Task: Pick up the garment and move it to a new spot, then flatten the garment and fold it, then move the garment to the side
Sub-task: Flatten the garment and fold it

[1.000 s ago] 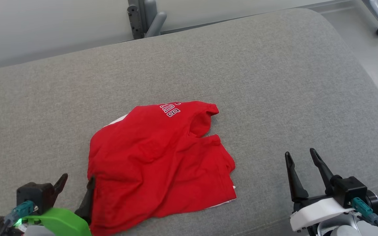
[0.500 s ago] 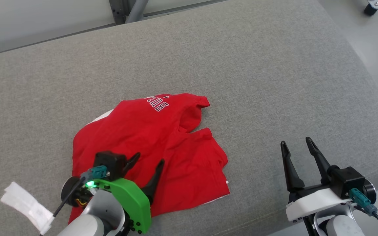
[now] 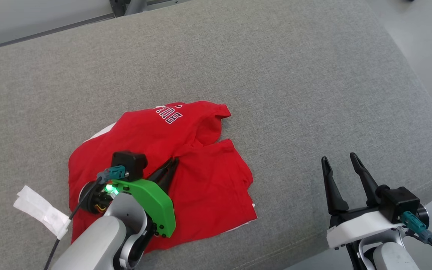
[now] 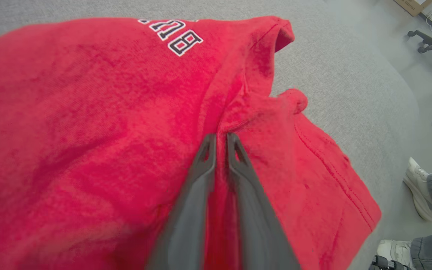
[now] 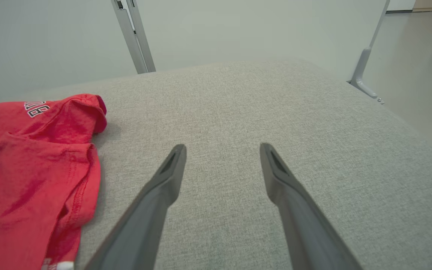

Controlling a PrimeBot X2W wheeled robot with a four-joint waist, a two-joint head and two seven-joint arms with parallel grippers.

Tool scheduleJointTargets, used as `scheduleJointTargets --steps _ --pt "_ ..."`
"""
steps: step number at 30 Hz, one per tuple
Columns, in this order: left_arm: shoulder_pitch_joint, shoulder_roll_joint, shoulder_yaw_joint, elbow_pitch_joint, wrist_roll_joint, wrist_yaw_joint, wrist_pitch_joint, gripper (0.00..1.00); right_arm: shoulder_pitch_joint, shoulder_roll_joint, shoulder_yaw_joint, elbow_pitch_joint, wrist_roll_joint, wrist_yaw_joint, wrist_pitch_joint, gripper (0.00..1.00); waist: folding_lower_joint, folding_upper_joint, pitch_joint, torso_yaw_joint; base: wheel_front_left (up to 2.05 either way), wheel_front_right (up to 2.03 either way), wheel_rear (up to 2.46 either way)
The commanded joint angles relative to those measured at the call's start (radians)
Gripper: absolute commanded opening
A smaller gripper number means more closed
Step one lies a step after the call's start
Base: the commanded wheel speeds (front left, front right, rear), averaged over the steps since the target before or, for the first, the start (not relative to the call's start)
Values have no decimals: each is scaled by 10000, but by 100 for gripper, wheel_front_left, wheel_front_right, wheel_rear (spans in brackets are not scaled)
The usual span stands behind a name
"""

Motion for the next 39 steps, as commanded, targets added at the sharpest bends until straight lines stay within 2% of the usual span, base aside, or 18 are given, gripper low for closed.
scheduleJointTargets --steps 1,5,14,19,25,27,28,29,34,39 --pt "-225 -43 10 215 -57 -113 -77 0 -116 1 11 -5 69 -10 -5 100 0 36 52 18 0 0 0" --pt "-599 -277 21 1208 -116 -449 -314 0 -252 1 85 12 139 -10 -5 100 0 36 155 -16 0 0 0" --pt "-1725 -535 529 2650 197 -594 -1628 0 -277 2 38 55 147 -10 -5 100 0 36 286 -89 0 0 0" --pt "-2323 -677 391 3386 368 -1099 -1976 0 -408 2 98 69 170 -10 -5 100 0 36 380 -114 0 0 0" --pt "-2775 -922 400 4548 539 -1327 -2884 0 -464 2 131 61 160 -10 -5 100 0 36 493 -147 0 0 0" --pt "-2778 -1025 374 4959 513 -1410 -3071 47 -460 2 129 77 139 -10 -5 100 0 36 482 -137 0 0 0" --pt "-2764 -1077 343 5139 526 -1479 -3171 95 -448 3 104 87 123 -10 -5 100 0 36 457 -113 0 0 0" --pt "-2744 -1119 310 5282 534 -1511 -3249 100 -421 1 65 93 104 -10 -5 100 0 36 423 -74 0 0 0" --pt "-2565 -1216 364 5457 552 -1550 -3683 100 -249 1 -88 87 -49 -10 -5 100 0 36 154 191 0 0 0" --pt "-2033 -1093 613 4666 558 -1451 -4024 100 -31 -2 -309 11 -258 -10 -5 100 0 36 -409 686 0 0 0"
